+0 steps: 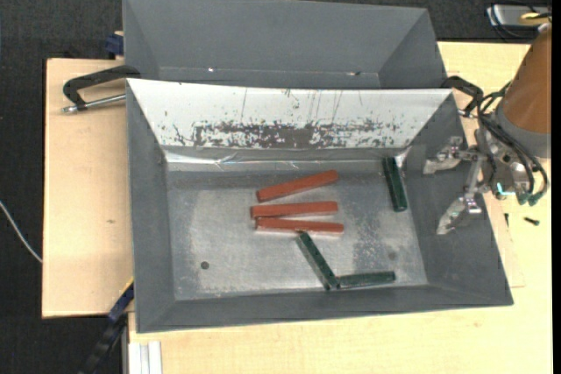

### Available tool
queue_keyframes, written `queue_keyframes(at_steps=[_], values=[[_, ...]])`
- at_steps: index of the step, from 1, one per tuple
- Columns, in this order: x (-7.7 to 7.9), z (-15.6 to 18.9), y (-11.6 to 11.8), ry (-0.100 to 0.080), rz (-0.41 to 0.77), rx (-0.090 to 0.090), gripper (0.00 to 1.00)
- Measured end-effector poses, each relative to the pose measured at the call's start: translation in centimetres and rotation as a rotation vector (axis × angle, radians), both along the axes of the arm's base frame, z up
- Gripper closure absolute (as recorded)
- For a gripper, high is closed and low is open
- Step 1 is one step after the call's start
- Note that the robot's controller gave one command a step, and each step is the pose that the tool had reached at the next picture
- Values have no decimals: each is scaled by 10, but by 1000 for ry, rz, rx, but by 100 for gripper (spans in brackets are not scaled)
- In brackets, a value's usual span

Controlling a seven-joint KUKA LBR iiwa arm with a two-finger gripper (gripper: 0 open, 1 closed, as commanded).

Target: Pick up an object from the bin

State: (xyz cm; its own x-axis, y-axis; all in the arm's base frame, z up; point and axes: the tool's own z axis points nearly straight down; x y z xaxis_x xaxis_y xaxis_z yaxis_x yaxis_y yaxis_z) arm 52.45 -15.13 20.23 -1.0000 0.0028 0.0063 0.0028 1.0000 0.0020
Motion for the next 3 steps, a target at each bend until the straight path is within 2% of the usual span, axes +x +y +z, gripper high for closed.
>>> queue_keyframes(at_steps=[1, 2, 3], values=[[2, 4, 1, -8, 3, -2, 0], [6, -62, 51, -12, -75, -2, 0], [3, -71, 85, -6, 90, -1, 0]])
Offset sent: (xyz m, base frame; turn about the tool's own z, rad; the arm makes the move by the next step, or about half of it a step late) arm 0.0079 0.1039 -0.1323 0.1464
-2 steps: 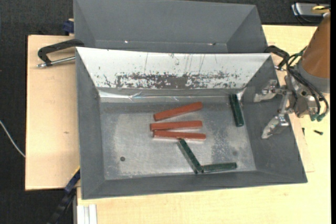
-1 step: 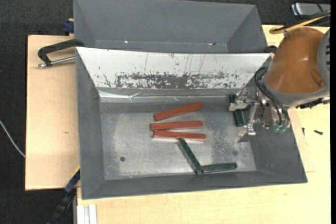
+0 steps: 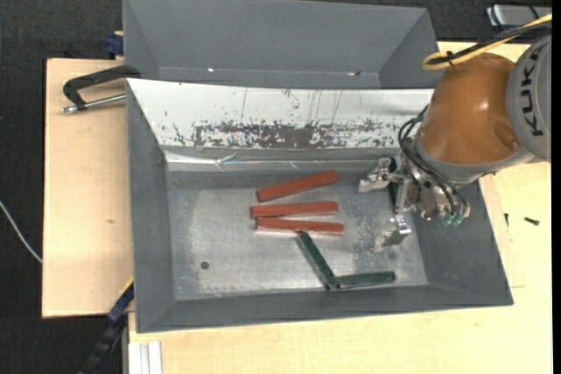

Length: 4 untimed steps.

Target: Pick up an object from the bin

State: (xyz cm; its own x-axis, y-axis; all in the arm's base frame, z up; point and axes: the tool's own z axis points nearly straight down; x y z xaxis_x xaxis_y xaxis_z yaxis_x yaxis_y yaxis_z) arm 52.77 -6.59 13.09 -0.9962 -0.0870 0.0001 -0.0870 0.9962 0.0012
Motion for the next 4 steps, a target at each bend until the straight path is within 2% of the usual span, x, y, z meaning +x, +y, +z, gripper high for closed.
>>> queue_keyframes(at_steps=[1, 2, 3, 4], values=[[8, 3, 21, -7, 73, -1, 0], [3, -29, 52, -1, -228, 1, 0], [15, -53, 71, 3, 63, -5, 100], [15, -53, 71, 3, 63, -5, 100]])
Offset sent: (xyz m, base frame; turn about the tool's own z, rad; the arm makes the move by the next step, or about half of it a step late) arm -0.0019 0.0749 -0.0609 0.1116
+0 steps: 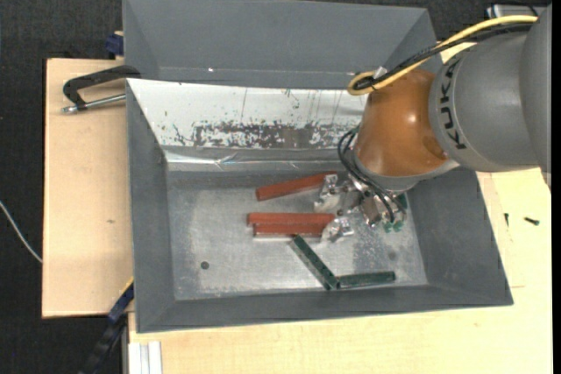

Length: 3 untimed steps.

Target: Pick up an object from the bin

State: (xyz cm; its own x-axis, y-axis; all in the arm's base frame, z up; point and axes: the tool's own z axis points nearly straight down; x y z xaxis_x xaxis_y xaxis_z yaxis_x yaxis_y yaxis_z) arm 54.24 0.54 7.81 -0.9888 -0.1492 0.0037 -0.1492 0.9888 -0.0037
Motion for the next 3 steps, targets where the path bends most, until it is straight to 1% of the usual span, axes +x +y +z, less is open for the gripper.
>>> queue_keyframes(at_steps=[1, 2, 3], values=[[-1, 2, 0, -2, -1, 1, 100], [-2, 18, 2, -2, 0, 4, 100], [0, 34, 2, -10, 0, 5, 100]])
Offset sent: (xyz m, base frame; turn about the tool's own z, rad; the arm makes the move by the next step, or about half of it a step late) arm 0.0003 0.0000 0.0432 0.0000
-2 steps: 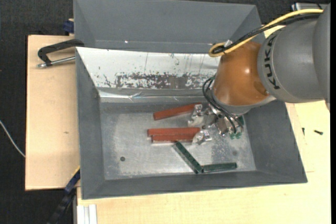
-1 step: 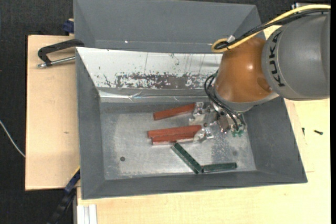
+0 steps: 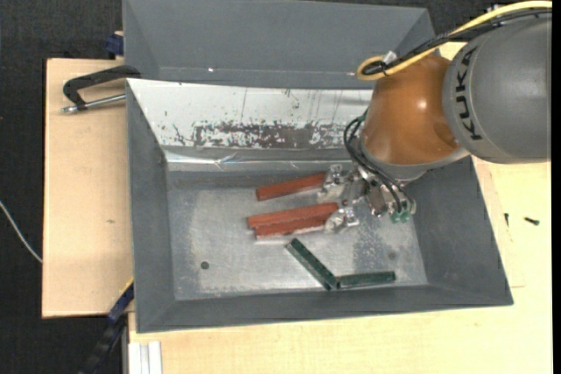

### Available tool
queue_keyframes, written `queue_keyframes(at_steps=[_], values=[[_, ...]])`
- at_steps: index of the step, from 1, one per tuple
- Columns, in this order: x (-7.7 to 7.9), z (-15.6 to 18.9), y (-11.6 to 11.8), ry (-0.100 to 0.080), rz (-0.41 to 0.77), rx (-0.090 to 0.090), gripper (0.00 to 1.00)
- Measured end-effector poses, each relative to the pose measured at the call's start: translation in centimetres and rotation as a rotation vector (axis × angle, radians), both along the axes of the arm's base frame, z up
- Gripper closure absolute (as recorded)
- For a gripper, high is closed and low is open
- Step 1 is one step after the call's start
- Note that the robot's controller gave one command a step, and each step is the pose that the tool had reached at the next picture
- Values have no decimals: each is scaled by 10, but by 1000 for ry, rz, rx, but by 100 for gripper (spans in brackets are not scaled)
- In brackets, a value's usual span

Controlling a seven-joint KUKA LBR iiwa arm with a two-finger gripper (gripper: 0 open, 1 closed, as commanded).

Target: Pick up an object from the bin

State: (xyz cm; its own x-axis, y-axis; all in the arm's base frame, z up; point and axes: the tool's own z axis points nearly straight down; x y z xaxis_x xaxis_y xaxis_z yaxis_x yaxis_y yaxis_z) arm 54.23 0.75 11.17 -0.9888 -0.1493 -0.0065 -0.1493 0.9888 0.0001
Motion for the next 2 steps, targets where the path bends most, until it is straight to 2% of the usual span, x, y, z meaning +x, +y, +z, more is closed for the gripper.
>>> queue_keyframes(at_steps=[2], values=[[0, 19, 0, 0, 0, 0, 100]])
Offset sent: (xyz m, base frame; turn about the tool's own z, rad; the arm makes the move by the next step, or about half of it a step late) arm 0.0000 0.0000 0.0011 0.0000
